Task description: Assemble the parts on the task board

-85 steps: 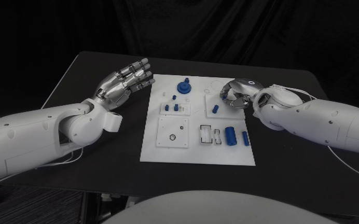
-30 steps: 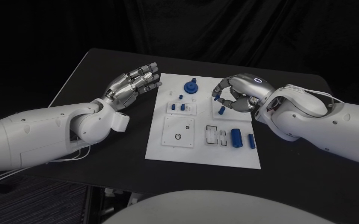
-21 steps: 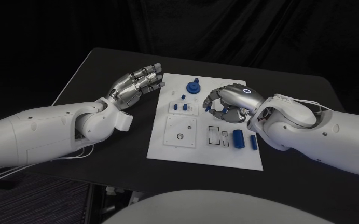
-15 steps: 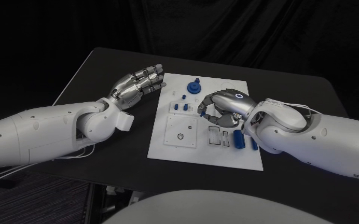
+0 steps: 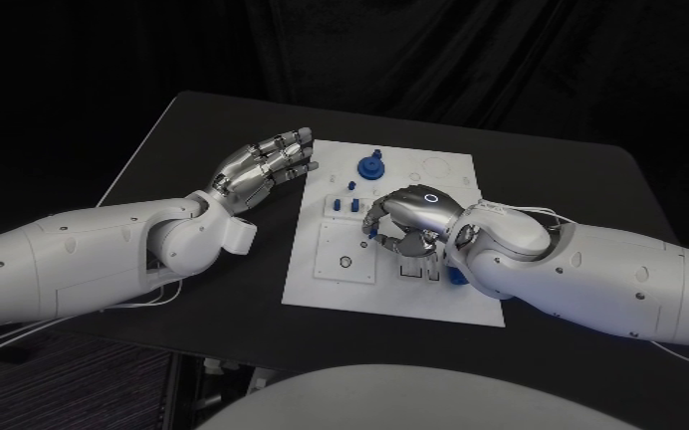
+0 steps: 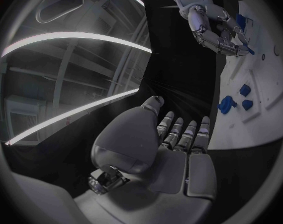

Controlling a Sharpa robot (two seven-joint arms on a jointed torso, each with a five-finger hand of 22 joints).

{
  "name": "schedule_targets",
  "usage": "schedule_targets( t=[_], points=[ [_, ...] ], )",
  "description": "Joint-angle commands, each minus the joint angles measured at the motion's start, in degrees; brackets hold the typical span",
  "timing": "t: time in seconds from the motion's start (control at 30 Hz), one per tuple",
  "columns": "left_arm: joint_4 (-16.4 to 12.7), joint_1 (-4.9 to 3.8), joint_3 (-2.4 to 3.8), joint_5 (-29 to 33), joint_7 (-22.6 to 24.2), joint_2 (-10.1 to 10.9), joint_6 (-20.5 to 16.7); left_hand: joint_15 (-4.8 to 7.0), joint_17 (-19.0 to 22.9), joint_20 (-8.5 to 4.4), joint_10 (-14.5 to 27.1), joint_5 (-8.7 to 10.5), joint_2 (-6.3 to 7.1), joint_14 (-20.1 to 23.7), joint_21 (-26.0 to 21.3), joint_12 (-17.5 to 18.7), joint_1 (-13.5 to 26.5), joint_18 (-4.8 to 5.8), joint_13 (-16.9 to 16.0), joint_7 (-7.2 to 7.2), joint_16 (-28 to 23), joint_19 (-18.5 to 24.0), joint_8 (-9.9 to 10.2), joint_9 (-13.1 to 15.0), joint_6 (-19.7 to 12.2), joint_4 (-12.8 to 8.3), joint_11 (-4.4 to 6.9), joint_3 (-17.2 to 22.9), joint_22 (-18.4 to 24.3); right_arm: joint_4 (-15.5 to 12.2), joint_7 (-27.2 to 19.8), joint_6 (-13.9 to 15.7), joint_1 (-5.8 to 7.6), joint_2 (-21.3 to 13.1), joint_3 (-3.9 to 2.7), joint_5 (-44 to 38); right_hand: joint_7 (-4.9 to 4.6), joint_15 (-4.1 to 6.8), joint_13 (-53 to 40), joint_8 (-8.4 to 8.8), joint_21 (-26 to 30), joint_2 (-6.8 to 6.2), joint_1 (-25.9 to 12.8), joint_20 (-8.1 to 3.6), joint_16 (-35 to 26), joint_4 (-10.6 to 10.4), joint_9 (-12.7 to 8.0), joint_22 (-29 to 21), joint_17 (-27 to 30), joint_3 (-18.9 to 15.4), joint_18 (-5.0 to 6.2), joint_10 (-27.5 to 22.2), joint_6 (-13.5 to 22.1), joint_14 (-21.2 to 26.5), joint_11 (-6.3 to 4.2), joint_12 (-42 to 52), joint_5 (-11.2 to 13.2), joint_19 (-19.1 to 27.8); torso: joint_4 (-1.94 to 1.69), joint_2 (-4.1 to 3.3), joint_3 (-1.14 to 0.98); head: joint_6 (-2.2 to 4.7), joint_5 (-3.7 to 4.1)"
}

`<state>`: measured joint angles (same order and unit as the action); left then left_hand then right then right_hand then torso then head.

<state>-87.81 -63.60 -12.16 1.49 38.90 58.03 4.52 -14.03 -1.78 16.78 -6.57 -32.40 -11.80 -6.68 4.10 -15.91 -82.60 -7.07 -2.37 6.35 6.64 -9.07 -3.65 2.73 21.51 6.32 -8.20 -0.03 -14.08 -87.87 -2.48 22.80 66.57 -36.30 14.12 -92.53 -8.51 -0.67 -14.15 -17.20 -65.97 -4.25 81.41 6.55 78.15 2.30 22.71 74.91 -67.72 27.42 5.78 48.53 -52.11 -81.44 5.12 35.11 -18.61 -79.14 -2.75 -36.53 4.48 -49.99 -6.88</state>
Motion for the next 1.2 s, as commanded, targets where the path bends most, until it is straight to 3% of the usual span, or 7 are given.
schedule_targets(
  t=[0.03,0.37,0.5,0.67,0.83,0.97,1.2],
  points=[
    [0.12,0.15,0.06,-0.15,1.13,-0.22,1.33,-0.01,-0.01,-0.03,-0.02,0.08,-0.02,-0.17,0.34,-0.19,0.40,0.69,-0.05,0.36,0.39,-0.23,-0.32,0.08,0.13,0.11,0.47,0.37,-0.01,0.57,1.01,-0.97,-0.33,0.40,-0.03,-2.10,0.02,0.02,0.08,-0.27,-0.35,-0.55,0.11,0.05,0.32,0.02,0.05,8.06,-0.28,-0.27,-0.49,0.44,-0.59,-0.39,0.00,0.07,-0.15,-0.47,0.06,0.00,0.01,-0.01,-0.02],
    [0.38,0.29,0.06,-0.15,0.80,-0.35,1.60,0.00,0.01,-0.03,0.04,0.10,-0.01,-0.09,0.33,-0.10,0.40,0.68,-0.03,0.41,0.33,-0.22,-0.38,0.10,0.32,0.10,0.51,0.49,0.04,1.70,1.15,-1.44,-0.73,1.49,-0.04,-2.40,0.07,0.09,0.16,-0.23,-0.53,-0.51,-0.02,0.00,0.37,-0.01,0.11,8.13,-0.26,-0.39,-0.52,0.94,-0.63,-0.43,-0.11,0.11,-0.12,-0.59,0.05,0.08,0.08,-0.01,-0.12],
    [0.54,0.33,0.06,-0.15,0.69,-0.47,1.71,0.00,0.02,-0.03,0.02,0.12,0.00,-0.03,0.32,-0.18,0.43,0.68,-0.04,0.59,0.32,-0.22,-0.46,0.13,0.52,0.12,0.63,0.64,0.08,1.95,1.20,-1.69,-0.76,1.85,-0.05,-2.43,0.07,0.10,0.18,-0.20,-0.59,-0.53,-0.04,0.00,0.40,-0.01,0.10,8.15,-0.32,-0.40,-0.53,0.95,-0.58,-0.45,-0.11,0.09,-0.12,-0.61,0.17,0.05,0.01,-0.01,-0.08],
    [0.71,0.36,0.06,-0.15,0.47,-0.56,1.86,0.00,0.02,-0.03,0.01,0.14,0.00,-0.02,0.33,-0.23,0.46,0.67,-0.04,0.78,0.35,-0.25,-0.56,0.16,0.83,0.14,0.75,0.81,0.08,2.15,1.25,-2.21,-0.78,2.04,-0.05,-2.44,0.06,0.10,0.23,-0.15,-0.61,-0.55,-0.09,-0.02,0.43,-0.03,0.10,8.16,-0.34,-0.43,-0.53,0.93,-0.52,-0.47,-0.09,0.03,-0.07,-0.63,-0.01,0.09,0.02,-0.01,0.11],
    [0.90,0.38,0.06,-0.15,0.26,-0.58,1.90,0.00,0.02,-0.03,0.01,0.14,0.00,0.01,0.32,-0.26,0.47,0.67,-0.04,0.92,0.34,-0.25,-0.64,0.19,1.04,0.16,0.83,0.93,0.11,2.28,1.17,-2.51,-0.78,2.20,-0.04,-2.44,0.05,0.10,0.27,-0.11,-0.78,-0.53,-0.16,-0.02,0.42,-0.07,0.10,8.21,-0.30,-0.46,-0.57,0.93,-0.48,-0.47,-0.08,-0.04,0.02,-0.72,0.22,0.05,-0.03,-0.01,0.08],
    [1.06,0.39,0.06,-0.15,0.17,-0.67,1.95,0.00,0.02,-0.03,0.03,0.10,-0.04,0.02,0.33,-0.27,0.46,0.66,-0.04,1.10,0.37,-0.28,-0.75,0.23,1.35,0.16,0.95,1.14,0.12,2.27,1.13,-2.70,-0.79,2.37,-0.04,-2.44,0.04,0.10,0.30,-0.10,-0.76,-0.50,-0.20,-0.03,0.45,-0.10,0.11,8.20,-0.34,-0.47,-0.57,0.94,-0.48,-0.49,-0.08,-0.07,0.07,-0.71,0.05,0.05,0.00,-0.01,0.14],
    [1.16,0.41,0.06,-0.15,-0.31,-0.78,2.26,0.01,0.02,-0.03,0.07,0.08,-0.06,0.07,0.32,-0.29,0.45,0.65,-0.03,1.41,0.38,-0.29,-0.89,0.27,1.74,0.15,1.08,1.46,0.18,2.25,1.15,-2.94,-0.80,2.64,-0.04,-2.44,0.04,0.10,0.32,-0.10,-1.01,-0.46,-0.21,-0.03,0.54,-0.11,0.11,8.28,-0.50,-0.48,-0.62,0.98,-0.48,-0.55,-0.09,-0.08,0.13,-0.82,0.19,0.03,0.00,-0.01,-0.05]
  ],
)
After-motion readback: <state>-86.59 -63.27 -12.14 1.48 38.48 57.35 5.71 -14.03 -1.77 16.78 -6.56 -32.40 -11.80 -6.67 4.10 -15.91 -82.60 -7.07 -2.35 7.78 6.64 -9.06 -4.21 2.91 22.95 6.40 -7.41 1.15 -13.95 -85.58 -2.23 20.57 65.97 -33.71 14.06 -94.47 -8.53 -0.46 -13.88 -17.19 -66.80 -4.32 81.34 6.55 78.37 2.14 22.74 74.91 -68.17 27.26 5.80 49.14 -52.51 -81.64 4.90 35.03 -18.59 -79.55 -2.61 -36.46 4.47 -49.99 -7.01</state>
